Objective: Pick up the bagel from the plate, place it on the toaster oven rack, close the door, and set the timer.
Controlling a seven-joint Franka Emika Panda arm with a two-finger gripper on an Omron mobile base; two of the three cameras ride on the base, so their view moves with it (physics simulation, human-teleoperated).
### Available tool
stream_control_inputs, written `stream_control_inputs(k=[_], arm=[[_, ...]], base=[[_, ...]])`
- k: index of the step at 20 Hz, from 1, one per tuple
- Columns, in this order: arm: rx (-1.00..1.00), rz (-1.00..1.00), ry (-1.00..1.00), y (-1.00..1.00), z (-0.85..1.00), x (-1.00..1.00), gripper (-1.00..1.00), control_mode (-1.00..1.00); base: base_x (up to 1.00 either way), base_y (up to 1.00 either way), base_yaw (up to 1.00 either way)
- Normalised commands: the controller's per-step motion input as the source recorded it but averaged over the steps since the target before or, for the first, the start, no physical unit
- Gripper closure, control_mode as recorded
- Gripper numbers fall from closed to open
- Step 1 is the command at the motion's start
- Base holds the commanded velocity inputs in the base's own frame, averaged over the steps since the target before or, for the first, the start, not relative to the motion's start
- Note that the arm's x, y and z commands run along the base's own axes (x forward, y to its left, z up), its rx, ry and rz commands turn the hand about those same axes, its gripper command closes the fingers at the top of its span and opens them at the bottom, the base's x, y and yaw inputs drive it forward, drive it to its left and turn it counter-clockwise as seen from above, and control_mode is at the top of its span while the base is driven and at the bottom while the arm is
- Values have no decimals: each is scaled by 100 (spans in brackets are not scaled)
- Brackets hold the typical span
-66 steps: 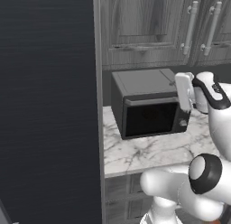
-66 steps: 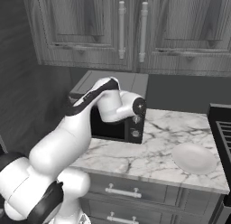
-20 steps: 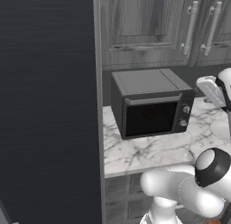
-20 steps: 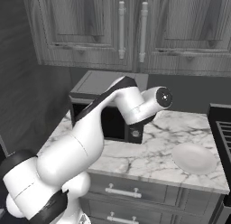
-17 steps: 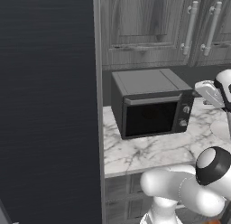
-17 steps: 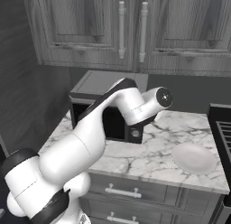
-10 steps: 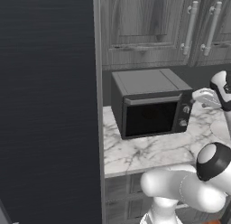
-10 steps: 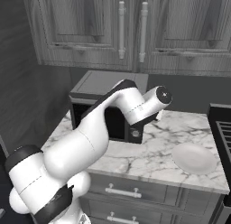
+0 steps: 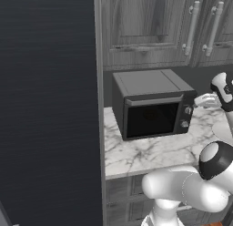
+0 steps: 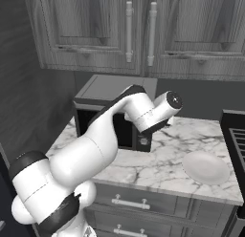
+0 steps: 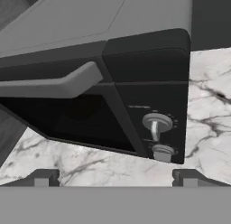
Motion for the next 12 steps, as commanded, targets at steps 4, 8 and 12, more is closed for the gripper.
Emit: stream_control_inputs(k=[4, 8, 12], arm=[[0, 0, -14, 0, -24, 0, -100, -100], [0, 0, -11, 0, -34, 7, -100, -100], [0, 0, 0, 0, -20, 26, -100, -100]], base=[[0, 0, 0], [0, 0, 0], [0, 0, 0]])
